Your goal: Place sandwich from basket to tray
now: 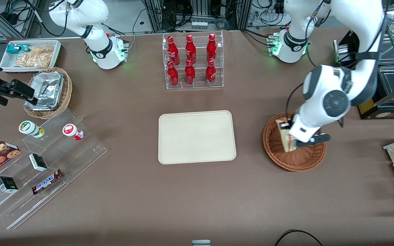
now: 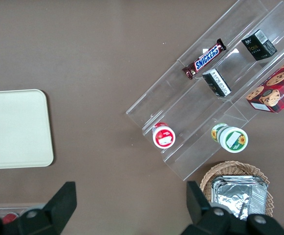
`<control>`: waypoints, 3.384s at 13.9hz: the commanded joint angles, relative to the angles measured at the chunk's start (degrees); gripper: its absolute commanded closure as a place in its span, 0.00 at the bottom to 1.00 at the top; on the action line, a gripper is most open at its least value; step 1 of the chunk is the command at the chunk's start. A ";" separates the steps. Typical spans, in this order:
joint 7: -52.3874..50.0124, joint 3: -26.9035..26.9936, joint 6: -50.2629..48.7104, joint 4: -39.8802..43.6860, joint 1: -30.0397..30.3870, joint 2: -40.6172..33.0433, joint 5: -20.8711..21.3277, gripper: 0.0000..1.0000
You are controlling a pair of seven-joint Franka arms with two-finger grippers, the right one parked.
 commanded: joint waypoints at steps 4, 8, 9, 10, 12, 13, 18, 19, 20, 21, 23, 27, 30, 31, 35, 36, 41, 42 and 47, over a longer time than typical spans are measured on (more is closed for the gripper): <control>-7.71 0.50 -0.93 12.47 -12.85 10.66 -0.78 1.00; -15.97 0.50 2.48 19.78 -19.18 18.31 -0.78 1.00; -17.99 0.50 3.80 20.92 -21.02 20.15 -0.78 1.00; -20.01 0.50 4.16 23.98 -22.87 22.78 -0.78 1.00; -23.27 0.50 3.99 28.65 -24.55 26.66 -0.78 1.00; -24.24 0.50 4.25 29.71 -25.69 27.46 -0.87 1.00; -27.59 -2.56 4.34 34.81 -27.37 31.33 -0.87 1.00; -27.59 -3.10 4.34 34.82 -27.37 31.86 -0.87 1.00; -27.59 -3.19 4.34 34.91 -27.46 32.12 -0.87 1.00; -27.51 -3.19 4.43 34.99 -27.46 32.47 -0.87 0.99; -27.42 -3.19 4.43 35.70 -27.46 33.44 -0.78 0.97; -26.72 -3.19 5.83 35.26 -27.37 33.80 -0.61 0.31; -27.33 -3.10 5.84 35.35 -27.11 32.83 -0.78 0.00; -27.33 -3.10 5.66 35.43 -27.11 31.96 -0.69 0.00; -27.06 -2.75 0.23 35.08 -26.40 26.25 -0.69 0.00; -27.24 -2.67 -0.66 35.00 -26.40 24.84 -0.61 0.00; -22.35 0.32 -11.01 34.56 -25.26 19.13 4.99 0.00; -20.75 0.93 -13.04 33.95 -25.09 17.81 5.63 0.00; -19.61 2.61 -18.16 29.83 -19.03 13.15 5.28 0.00</control>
